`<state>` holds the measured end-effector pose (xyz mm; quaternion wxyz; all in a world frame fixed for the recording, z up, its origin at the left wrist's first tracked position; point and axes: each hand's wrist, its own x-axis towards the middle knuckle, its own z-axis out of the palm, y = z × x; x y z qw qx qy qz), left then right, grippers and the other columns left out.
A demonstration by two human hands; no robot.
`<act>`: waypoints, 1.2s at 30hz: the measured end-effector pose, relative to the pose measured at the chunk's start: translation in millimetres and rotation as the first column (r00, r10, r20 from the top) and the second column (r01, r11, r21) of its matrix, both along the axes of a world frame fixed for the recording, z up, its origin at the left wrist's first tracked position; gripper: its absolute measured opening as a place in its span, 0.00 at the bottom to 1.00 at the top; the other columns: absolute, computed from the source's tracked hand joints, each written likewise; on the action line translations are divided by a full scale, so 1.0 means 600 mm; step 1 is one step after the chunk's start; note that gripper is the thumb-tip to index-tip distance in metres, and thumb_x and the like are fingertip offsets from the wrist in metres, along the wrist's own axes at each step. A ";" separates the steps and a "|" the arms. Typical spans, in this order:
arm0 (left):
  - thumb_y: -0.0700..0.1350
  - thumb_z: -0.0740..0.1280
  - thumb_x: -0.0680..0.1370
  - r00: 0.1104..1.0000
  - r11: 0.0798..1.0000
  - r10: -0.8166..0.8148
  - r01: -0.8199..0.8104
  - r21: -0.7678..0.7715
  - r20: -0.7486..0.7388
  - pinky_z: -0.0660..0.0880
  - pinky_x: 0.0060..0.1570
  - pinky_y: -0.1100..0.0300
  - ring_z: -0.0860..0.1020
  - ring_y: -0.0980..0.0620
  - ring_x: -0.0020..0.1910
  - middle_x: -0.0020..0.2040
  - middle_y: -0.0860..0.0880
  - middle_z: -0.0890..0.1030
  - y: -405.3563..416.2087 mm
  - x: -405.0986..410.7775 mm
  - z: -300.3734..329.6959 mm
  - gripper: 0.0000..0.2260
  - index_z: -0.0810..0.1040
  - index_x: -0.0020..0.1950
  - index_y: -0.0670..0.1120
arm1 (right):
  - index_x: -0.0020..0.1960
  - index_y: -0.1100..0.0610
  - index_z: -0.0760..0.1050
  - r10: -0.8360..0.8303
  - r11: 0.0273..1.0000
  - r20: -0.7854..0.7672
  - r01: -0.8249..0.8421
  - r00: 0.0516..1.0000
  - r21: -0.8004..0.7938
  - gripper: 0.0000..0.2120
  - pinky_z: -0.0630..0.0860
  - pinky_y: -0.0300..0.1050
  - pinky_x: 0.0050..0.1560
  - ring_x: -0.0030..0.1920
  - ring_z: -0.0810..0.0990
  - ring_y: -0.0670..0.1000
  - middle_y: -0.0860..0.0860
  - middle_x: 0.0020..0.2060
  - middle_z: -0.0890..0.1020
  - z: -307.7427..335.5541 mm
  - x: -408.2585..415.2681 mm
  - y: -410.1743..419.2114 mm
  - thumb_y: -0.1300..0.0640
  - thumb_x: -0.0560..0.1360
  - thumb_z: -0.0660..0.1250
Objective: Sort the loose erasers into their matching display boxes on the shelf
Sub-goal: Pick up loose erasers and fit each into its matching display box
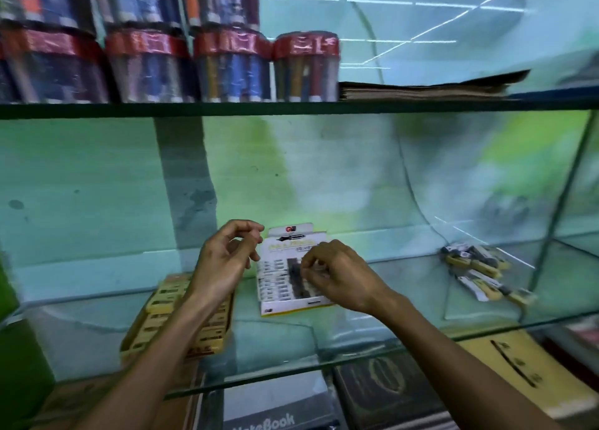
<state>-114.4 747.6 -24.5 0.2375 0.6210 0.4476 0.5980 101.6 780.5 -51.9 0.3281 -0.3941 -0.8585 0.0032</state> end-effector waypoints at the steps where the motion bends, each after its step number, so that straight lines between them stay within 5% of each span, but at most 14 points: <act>1: 0.40 0.65 0.80 0.999 1.000 -0.031 0.031 0.002 -0.009 0.74 0.35 0.62 0.77 0.55 0.34 0.43 0.49 0.81 0.006 0.018 -0.002 0.04 0.80 0.51 0.46 | 0.47 0.50 0.79 -0.015 1.000 -0.015 0.015 1.000 -0.007 0.03 0.73 0.47 0.50 0.47 0.76 0.50 0.46 0.45 0.83 0.000 0.020 0.000 0.54 0.77 0.66; 10: 0.43 0.67 0.79 0.930 0.965 -0.260 0.258 -0.044 -0.258 0.70 0.31 0.70 0.77 0.60 0.32 0.34 0.61 0.80 0.047 0.197 -0.028 0.04 0.80 0.49 0.52 | 0.48 0.49 0.78 -0.274 0.962 -0.151 0.268 0.950 -0.058 0.03 0.72 0.41 0.46 0.45 0.77 0.45 0.42 0.44 0.81 0.005 0.235 -0.011 0.55 0.78 0.66; 16: 0.44 0.67 0.79 0.804 0.919 -0.377 0.387 -0.076 -0.460 0.72 0.39 0.70 0.78 0.58 0.41 0.47 0.57 0.80 0.072 0.320 -0.048 0.04 0.79 0.50 0.54 | 0.47 0.45 0.76 -0.487 0.873 -0.290 0.444 0.824 -0.204 0.06 0.74 0.42 0.44 0.43 0.80 0.43 0.42 0.42 0.83 0.002 0.358 -0.006 0.57 0.77 0.67; 22: 0.46 0.64 0.81 0.571 0.879 -0.374 0.469 -0.084 -0.731 0.70 0.48 0.65 0.75 0.58 0.45 0.59 0.55 0.76 0.102 0.414 -0.062 0.10 0.75 0.62 0.53 | 0.51 0.51 0.76 -0.545 0.837 -0.376 0.467 0.749 -0.285 0.07 0.75 0.33 0.35 0.41 0.82 0.45 0.44 0.41 0.82 0.001 0.411 -0.002 0.61 0.78 0.64; 27: 0.42 0.60 0.82 0.418 0.867 -0.279 0.498 -0.039 -0.865 0.62 0.59 0.67 0.68 0.53 0.64 0.71 0.54 0.70 0.120 0.456 -0.068 0.18 0.68 0.71 0.53 | 0.52 0.52 0.76 -0.521 0.853 -0.422 0.438 0.742 -0.284 0.07 0.77 0.40 0.40 0.41 0.83 0.46 0.46 0.40 0.82 0.006 0.429 -0.001 0.61 0.78 0.62; 31: 0.44 0.60 0.83 0.376 0.881 -0.243 0.472 -0.041 -0.894 0.69 0.59 0.56 0.70 0.51 0.60 0.68 0.54 0.74 0.129 0.466 -0.068 0.14 0.71 0.68 0.53 | 0.53 0.52 0.77 -0.509 0.860 -0.429 0.418 0.746 -0.293 0.06 0.78 0.41 0.43 0.43 0.82 0.47 0.46 0.42 0.82 0.009 0.437 -0.002 0.60 0.78 0.63; 36: 0.51 0.63 0.81 0.378 0.882 -0.317 0.454 -0.124 -0.870 0.72 0.55 0.55 0.73 0.52 0.55 0.55 0.51 0.76 0.131 0.451 -0.062 0.08 0.74 0.57 0.48 | 0.51 0.50 0.77 -0.505 0.862 -0.396 0.425 0.767 -0.277 0.05 0.75 0.32 0.41 0.45 0.80 0.41 0.44 0.43 0.82 0.006 0.433 -0.002 0.59 0.78 0.65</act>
